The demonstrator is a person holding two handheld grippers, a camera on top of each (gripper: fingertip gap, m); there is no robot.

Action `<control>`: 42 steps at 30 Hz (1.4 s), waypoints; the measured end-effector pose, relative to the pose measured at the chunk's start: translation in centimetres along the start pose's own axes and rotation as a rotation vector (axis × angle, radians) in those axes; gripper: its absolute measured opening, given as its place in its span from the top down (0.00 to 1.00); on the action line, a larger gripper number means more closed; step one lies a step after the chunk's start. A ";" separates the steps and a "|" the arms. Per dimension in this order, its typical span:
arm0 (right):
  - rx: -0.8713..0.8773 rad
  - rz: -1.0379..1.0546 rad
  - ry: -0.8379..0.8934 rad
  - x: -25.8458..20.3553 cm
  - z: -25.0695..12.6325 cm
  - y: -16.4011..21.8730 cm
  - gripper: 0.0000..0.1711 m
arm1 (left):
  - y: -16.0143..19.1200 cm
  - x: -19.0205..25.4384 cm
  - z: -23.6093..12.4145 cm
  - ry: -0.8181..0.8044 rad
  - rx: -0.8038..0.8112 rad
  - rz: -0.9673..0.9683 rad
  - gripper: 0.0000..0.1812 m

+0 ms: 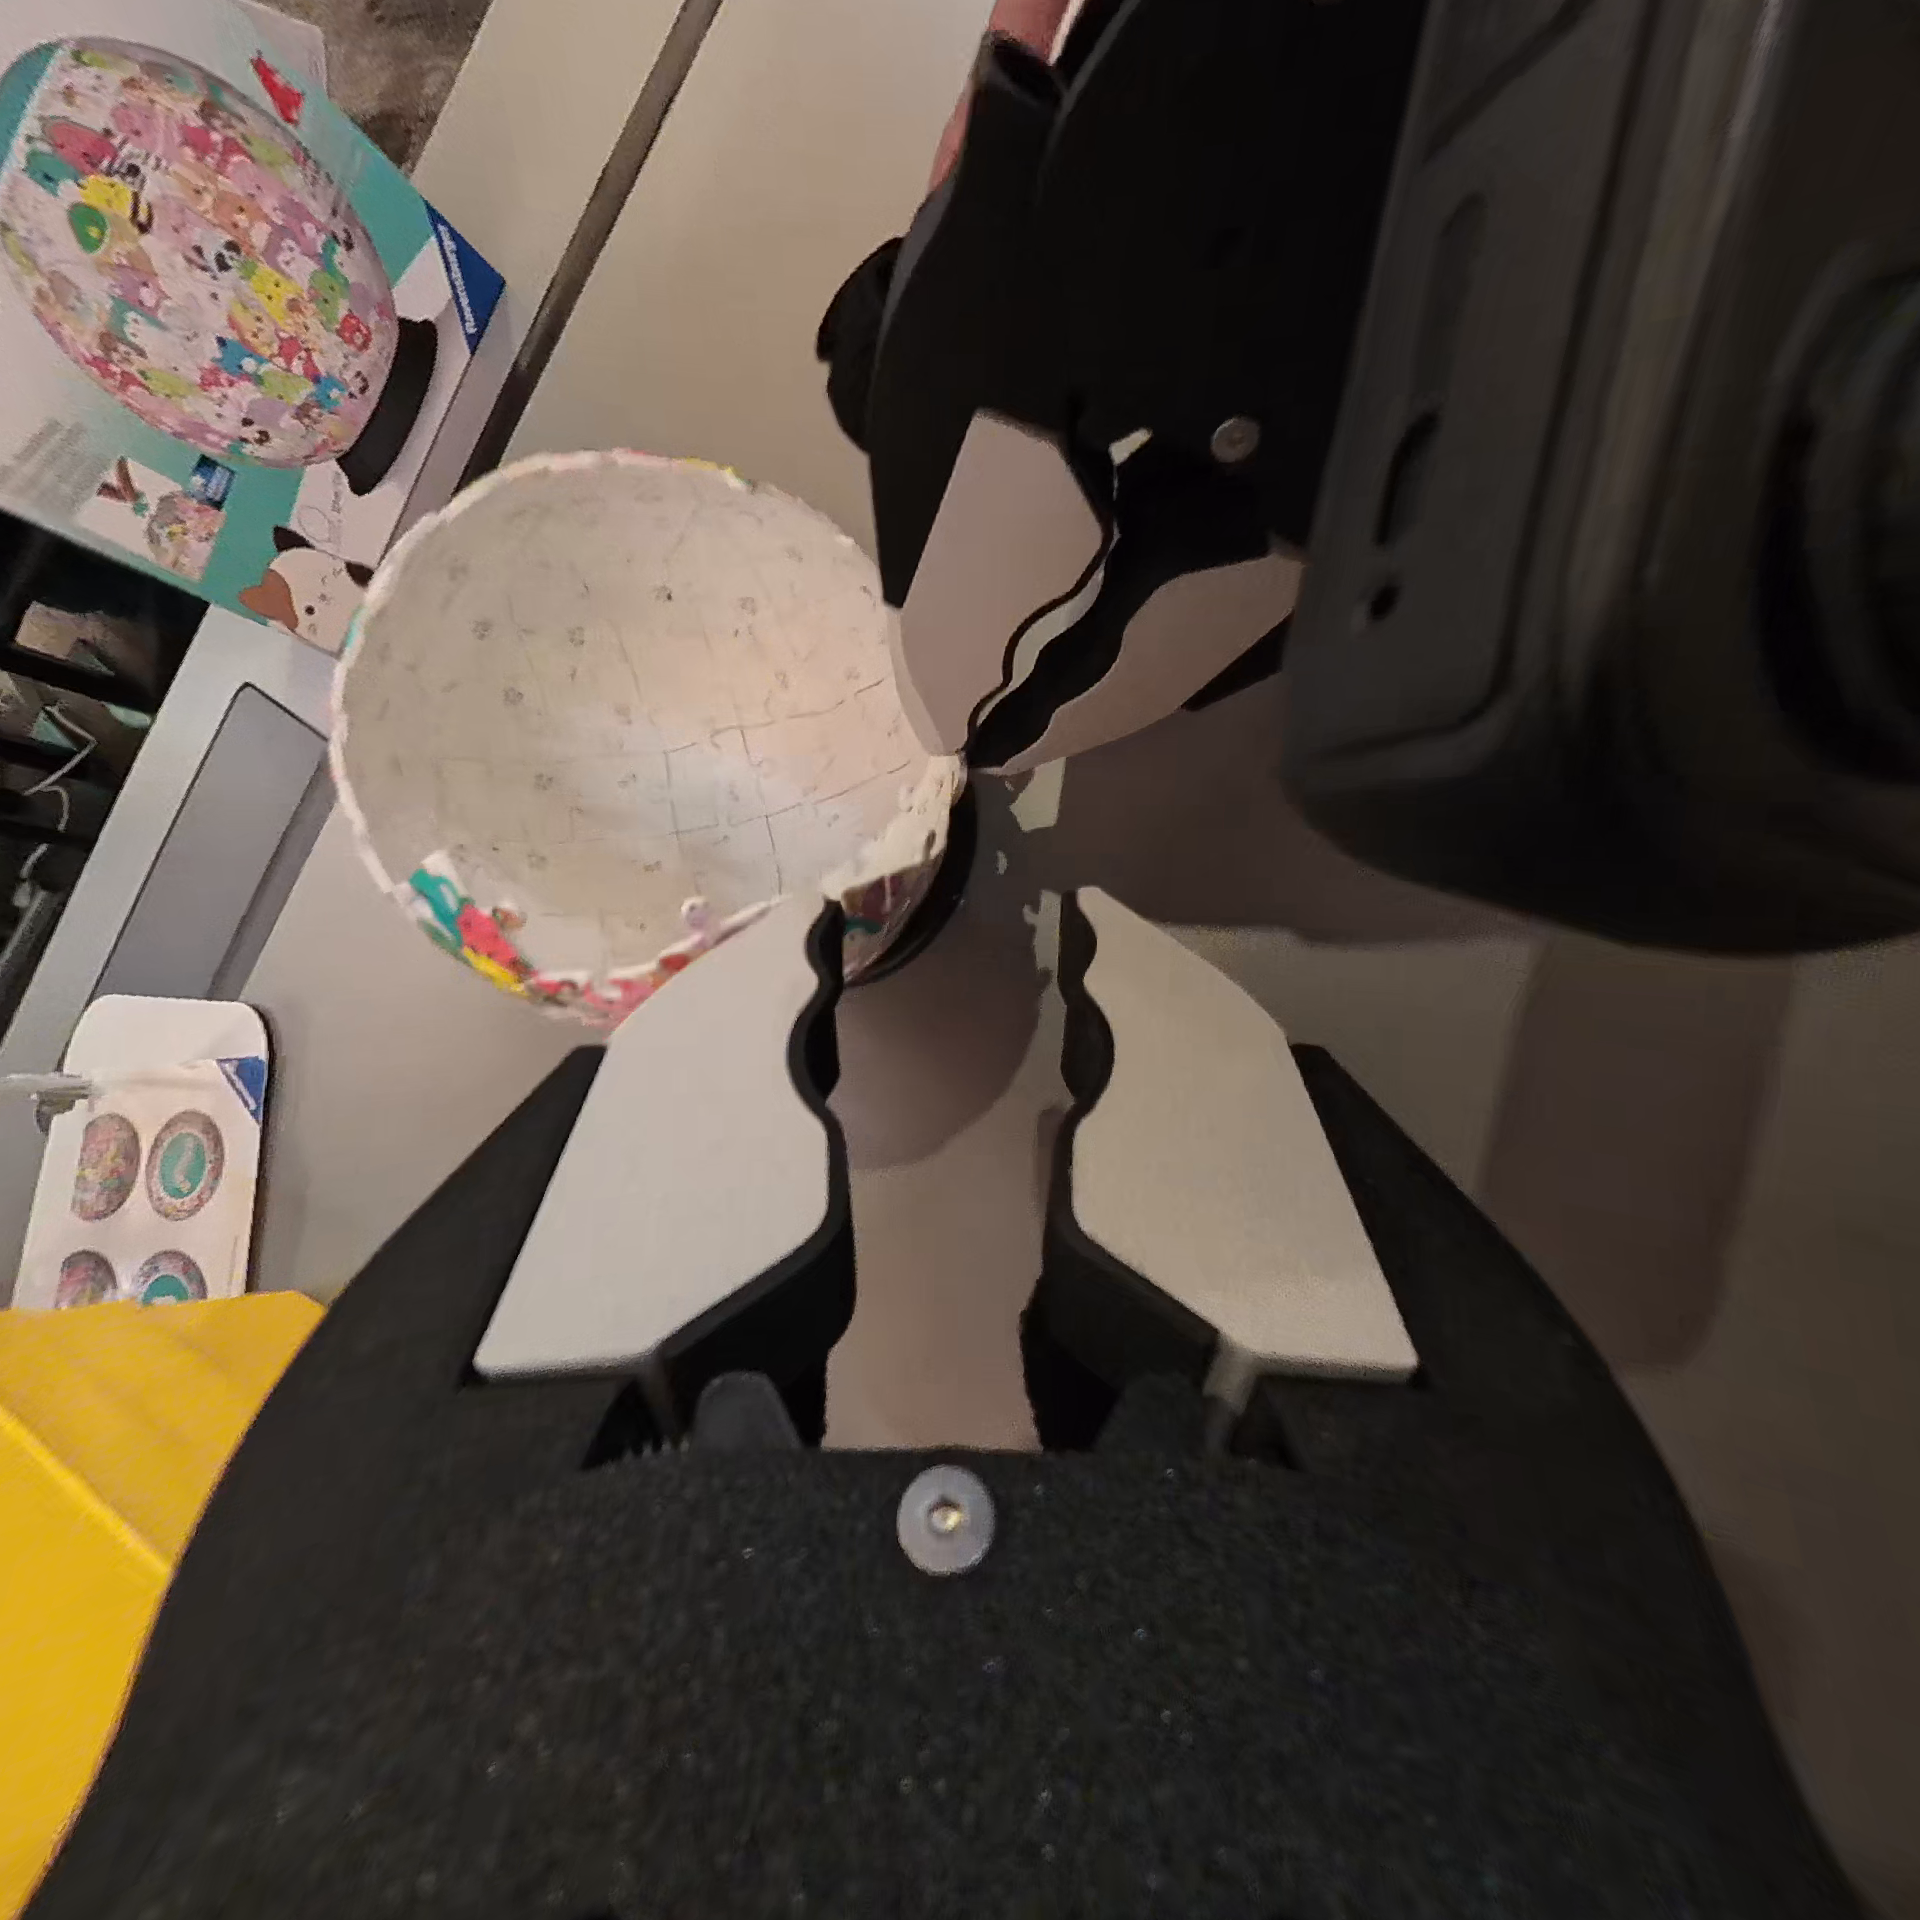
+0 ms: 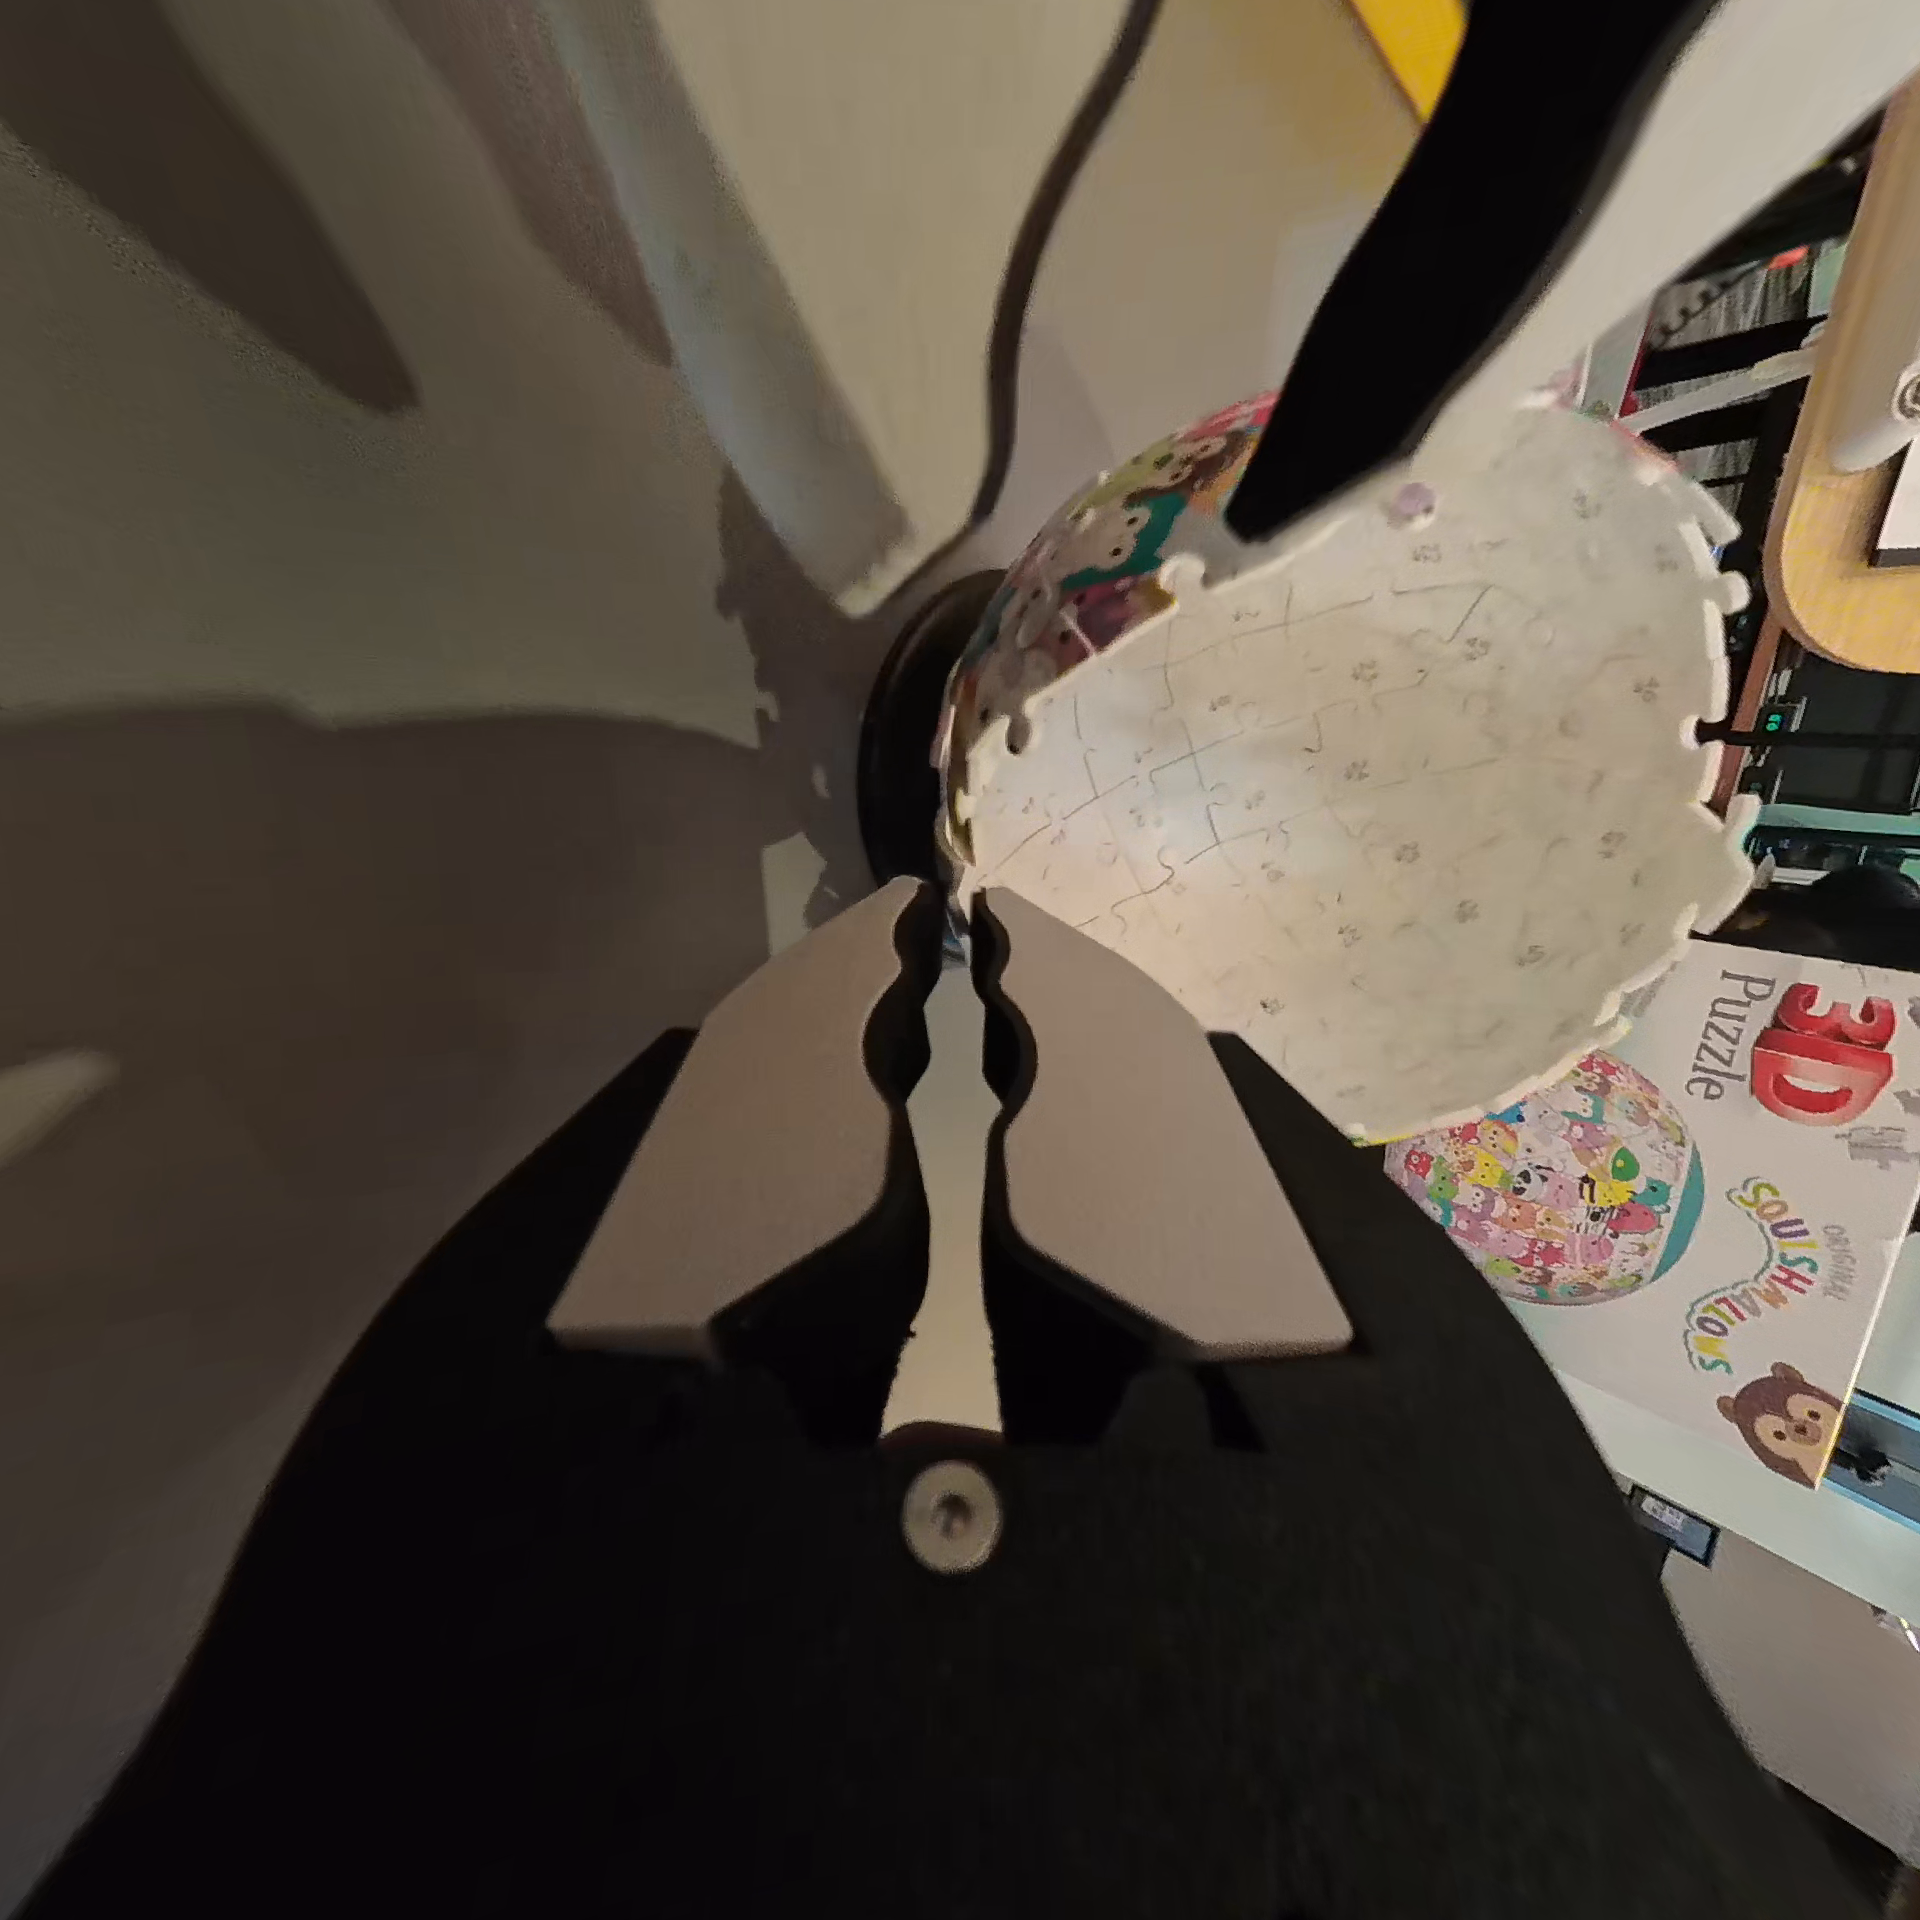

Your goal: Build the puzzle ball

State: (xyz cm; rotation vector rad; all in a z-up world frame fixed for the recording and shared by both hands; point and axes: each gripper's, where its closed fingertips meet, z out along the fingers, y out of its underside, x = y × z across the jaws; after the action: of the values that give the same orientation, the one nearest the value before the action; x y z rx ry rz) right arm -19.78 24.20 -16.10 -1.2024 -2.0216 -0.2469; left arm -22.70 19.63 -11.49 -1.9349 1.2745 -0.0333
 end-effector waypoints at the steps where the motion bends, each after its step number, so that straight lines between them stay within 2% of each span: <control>1: -0.006 0.001 0.006 0.1 0.1 0.1 0.97 | 0.3 -0.2 -0.2 0.004 0.002 -0.020 0.78; 4: -0.013 0.002 0.019 0.3 0.2 0.2 0.96 | 1.2 -0.5 -0.8 0.007 0.017 -0.104 0.78; 6: -0.008 0.017 0.008 0.2 0.3 0.0 0.89 | 2.0 -0.3 -1.0 0.014 0.015 -0.171 0.78; 9: -0.007 0.061 -0.014 -0.2 -0.2 -0.3 0.85 | 2.9 -0.5 -0.8 0.034 0.009 -0.286 0.75; 10: 0.022 0.089 -0.007 -0.2 -1.0 -0.5 0.83 | 2.9 -0.7 -0.7 0.051 0.009 -0.341 0.71; 12: 0.131 0.189 0.014 0.5 -3.3 -1.1 0.84 | 2.8 -0.6 -0.5 0.158 0.007 -0.487 0.55; 14: 0.235 0.388 -0.006 2.2 -5.5 -0.5 0.86 | 2.4 -1.0 -0.5 0.268 -0.010 -0.598 0.50; 15: 0.249 0.487 -0.049 3.0 -6.1 0.5 0.82 | 1.9 -0.8 -0.9 0.344 -0.014 -0.621 0.47; 16: 0.240 0.541 -0.136 3.5 -6.6 1.6 0.75 | 1.6 -0.8 -1.4 0.409 -0.051 -0.615 0.47; 18: 0.245 0.611 -0.301 4.8 -7.7 3.2 0.76 | 1.7 -1.5 -2.4 0.458 -0.168 -0.529 0.47; 22: 0.097 0.613 -0.568 6.9 -8.8 5.1 0.70 | 4.5 -5.6 -2.4 0.408 -0.409 -0.232 0.50; 25: 0.067 0.509 -0.692 7.4 -7.3 4.6 0.65 | 7.2 -4.4 -1.7 0.655 -0.610 -0.299 0.49; 27: 0.032 0.491 -0.795 6.6 -4.8 5.5 0.62 | 7.4 -3.7 -0.8 0.753 -0.641 -0.371 0.49; 30: 0.085 0.649 -1.106 4.8 -3.2 4.6 0.62 | 7.5 -2.9 0.2 0.794 -0.682 -0.365 0.48; 33: 0.113 0.713 -1.240 4.3 -2.6 4.0 0.60 | 7.2 -2.7 1.0 0.831 -0.703 -0.406 0.48; 36: 0.057 0.696 -1.224 4.0 -1.5 4.2 0.55 | 6.3 -3.0 2.0 0.878 -0.665 -0.505 0.50; 42: 0.039 0.703 -1.196 4.3 -0.6 3.2 0.57 | 5.1 -3.1 2.5 0.899 -0.600 -0.545 0.51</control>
State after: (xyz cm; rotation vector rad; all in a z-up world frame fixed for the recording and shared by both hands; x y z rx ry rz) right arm -18.02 28.56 -13.38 -2.2400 -2.2461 1.0844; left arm -27.05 22.69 -15.23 -2.9132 1.3176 -0.9916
